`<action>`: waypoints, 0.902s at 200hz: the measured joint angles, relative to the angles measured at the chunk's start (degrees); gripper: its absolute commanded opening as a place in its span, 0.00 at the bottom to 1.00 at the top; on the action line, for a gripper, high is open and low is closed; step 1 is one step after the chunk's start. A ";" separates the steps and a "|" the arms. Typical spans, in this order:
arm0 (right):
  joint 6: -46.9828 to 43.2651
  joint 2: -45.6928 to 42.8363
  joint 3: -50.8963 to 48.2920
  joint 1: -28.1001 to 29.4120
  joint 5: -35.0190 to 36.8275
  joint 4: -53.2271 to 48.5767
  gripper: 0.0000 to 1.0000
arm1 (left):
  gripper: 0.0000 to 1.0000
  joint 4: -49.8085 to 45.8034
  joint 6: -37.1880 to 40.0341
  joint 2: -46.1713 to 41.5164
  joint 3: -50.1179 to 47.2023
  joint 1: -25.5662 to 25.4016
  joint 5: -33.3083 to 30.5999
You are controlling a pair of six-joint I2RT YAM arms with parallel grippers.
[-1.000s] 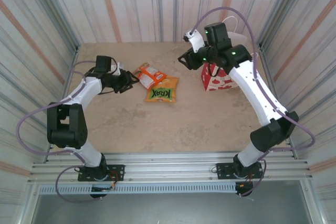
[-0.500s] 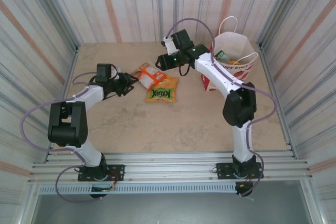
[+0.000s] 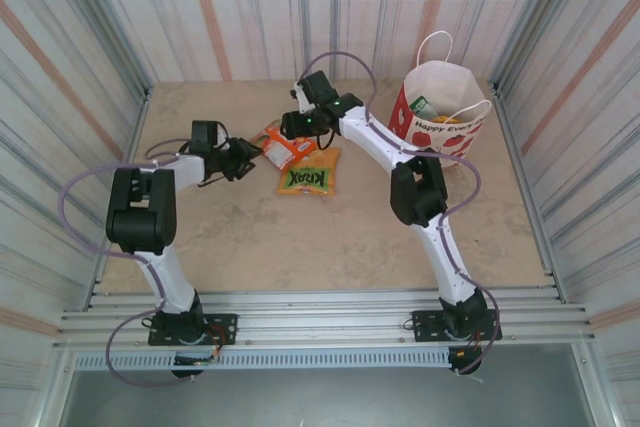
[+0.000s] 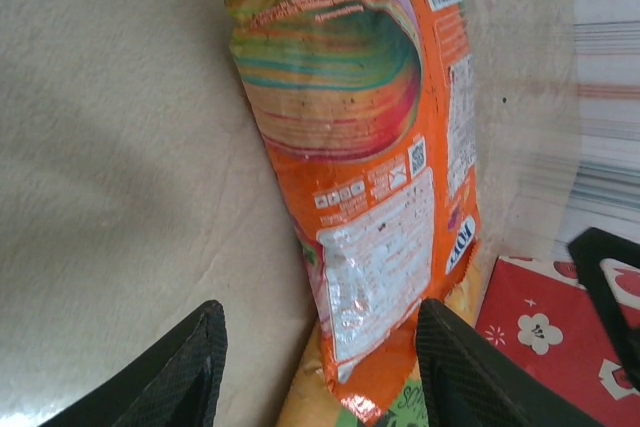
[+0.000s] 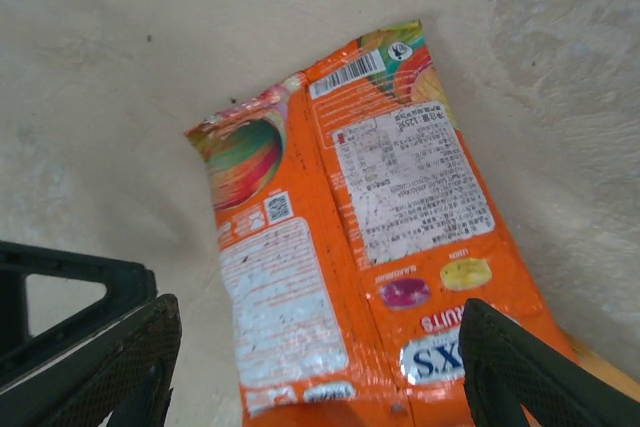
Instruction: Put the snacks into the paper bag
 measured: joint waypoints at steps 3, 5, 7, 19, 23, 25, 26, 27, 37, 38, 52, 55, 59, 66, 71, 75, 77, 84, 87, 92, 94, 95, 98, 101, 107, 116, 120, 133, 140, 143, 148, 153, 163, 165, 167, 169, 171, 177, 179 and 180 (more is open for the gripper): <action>0.09 0.44 0.17 0.02 0.00 0.15 0.74 | 0.54 0.00 0.00 0.24 0.22 0.00 -0.11; 0.13 0.63 0.24 0.00 0.00 0.22 0.74 | 0.54 0.00 0.00 0.37 0.37 0.00 -0.13; 0.24 0.90 0.35 0.00 0.02 0.35 0.74 | 0.54 0.04 0.00 0.52 0.52 0.00 -0.15; 0.48 2.19 0.83 0.00 0.02 0.90 0.73 | 0.54 0.07 0.00 1.29 1.25 0.00 -0.55; 0.52 2.73 1.18 -0.02 0.00 1.01 0.73 | 0.54 0.07 0.00 1.53 1.49 0.00 -0.59; 0.52 2.86 1.31 -0.02 0.00 1.05 0.73 | 0.54 0.09 0.00 1.64 1.60 0.00 -0.59; 0.52 3.04 1.42 -0.02 -0.02 1.14 0.73 | 0.54 0.09 0.00 1.68 1.64 0.00 -0.59; 0.52 3.15 1.46 -0.02 -0.02 1.20 0.73 | 0.54 0.09 0.00 1.79 1.70 0.00 -0.59; 0.66 4.22 2.21 -0.09 -0.09 1.66 0.72 | 0.53 0.24 0.02 2.45 2.25 0.00 -0.59; 0.70 4.35 2.32 -0.11 -0.09 1.73 0.72 | 0.53 0.24 0.02 2.51 2.29 0.00 -0.61; 1.03 5.40 2.97 -0.15 -0.24 2.49 0.72 | 0.51 0.72 0.00 3.87 2.95 0.00 -0.59; 1.14 5.66 3.08 -0.17 -0.26 2.73 0.72 | 0.51 0.87 0.02 4.22 3.06 0.00 -0.59; 1.18 5.81 3.13 -0.17 -0.26 2.97 0.72 | 0.51 0.96 0.02 4.52 3.19 0.00 -0.59; 1.38 6.16 3.13 -0.20 -0.35 3.39 0.72 | 0.52 1.14 0.02 5.20 3.34 0.00 -0.59; 1.51 6.45 3.15 -0.22 -0.46 3.69 0.72 | 0.51 1.20 0.02 5.60 3.39 0.00 -0.61; 1.53 6.60 3.15 -0.24 -0.46 3.93 0.72 | 0.51 1.22 0.02 5.84 3.41 0.00 -0.61; 1.55 6.73 3.15 -0.24 -0.48 4.02 0.71 | 0.51 1.22 0.02 5.97 3.41 0.00 -0.61; 1.66 7.13 3.26 -0.39 -0.48 4.35 0.71 | 0.52 1.36 0.02 6.23 3.45 0.00 -0.52; 1.75 7.32 3.34 -0.39 -0.50 4.50 0.71 | 0.52 1.31 0.02 6.27 3.56 0.00 -0.57; 1.81 7.58 3.45 -0.42 -0.52 4.68 0.71 | 0.52 1.33 0.02 6.32 3.67 0.00 -0.59; 1.84 7.69 3.45 -0.44 -0.55 4.83 0.70 | 0.52 1.33 0.02 6.34 3.78 0.00 -0.57; 1.84 7.72 3.45 -0.44 -0.57 4.85 0.70 | 0.52 1.33 0.02 6.36 3.80 0.00 -0.57; 1.95 7.91 3.50 -0.44 -0.68 5.01 0.70 | 0.52 1.33 0.02 6.40 3.96 0.00 -0.59; 1.95 8.02 3.54 -0.46 -0.76 5.09 0.70 | 0.52 1.44 0.02 6.49 4.09 0.00 -0.59; 1.99 8.31 3.67 -0.52 -0.96 5.31 0.69 | 0.52 1.60 0.02 6.64 4.35 0.00 -0.59; 2.01 8.61 3.76 -0.55 -1.31 5.53 0.68 | 0.52 1.84 0.00 7.04 4.79 0.00 -0.59; 2.03 8.68 3.78 -0.55 -1.40 5.62 0.68 | 0.52 2.12 0.02 7.21 4.92 0.00 -0.59; 2.43 8.85 3.82 -0.81 -1.64 5.75 0.66 | 0.52 2.67 0.02 7.87 5.31 0.00 -0.61; 2.64 9.05 3.91 -0.85 -1.77 5.79 0.65 | 0.52 2.97 0.02 8.28 5.53 0.00 -0.50; 2.67 9.09 3.98 -0.90 -1.84 5.86 0.65 | 0.51 3.02 0.00 8.44 5.66 0.02 -0.50; 2.91 9.22 4.04 -0.92 -1.90 6.01 0.64 | 0.52 3.15 0.00 8.61 5.88 0.00 -0.55; 3.04 9.40 4.09 -0.92 -2.05 6.10 0.63 | 0.51 3.43 0.02 8.79 6.08 0.00 -0.55; 3.32 9.60 4.09 -1.18 -2.51 6.16 0.61 | 0.52 4.11 0.00 9.38 6.45 0.00 -0.50; 3.43 9.64 4.09 -1.20 -2.56 6.19 0.60 | 0.52 4.26 -0.04 9.46 6.56 0.00 -0.50; 3.43 9.68 4.09 -1.20 -2.69 6.19 0.60 | 0.52 4.37 -0.04 9.55 6.62 0.00 -0.50; 3.43 9.73 4.09 -1.20 -2.78 6.19 0.60 | 0.52 4.52 -0.09 9.68 6.73 0.00 -0.46; 3.50 9.79 4.11 -1.20 -2.91 6.19 0.59 | 0.52 4.70 -0.11 9.77 6.78 0.00 -0.48; 3.58 9.92 4.11 -1.25 -3.10 6.19 0.58 | 0.52 5.20 -0.22 9.97 6.93 0.00 -0.46; 3.72 9.94 4.11 -1.31 -3.13 6.19 0.58 | 0.52 5.38 -0.22 10.03 6.95 0.00 -0.46; 3.74 9.99 4.11 -1.31 -3.17 6.19 0.58 | 0.52 5.46 -0.22 10.05 6.95 0.00 -0.48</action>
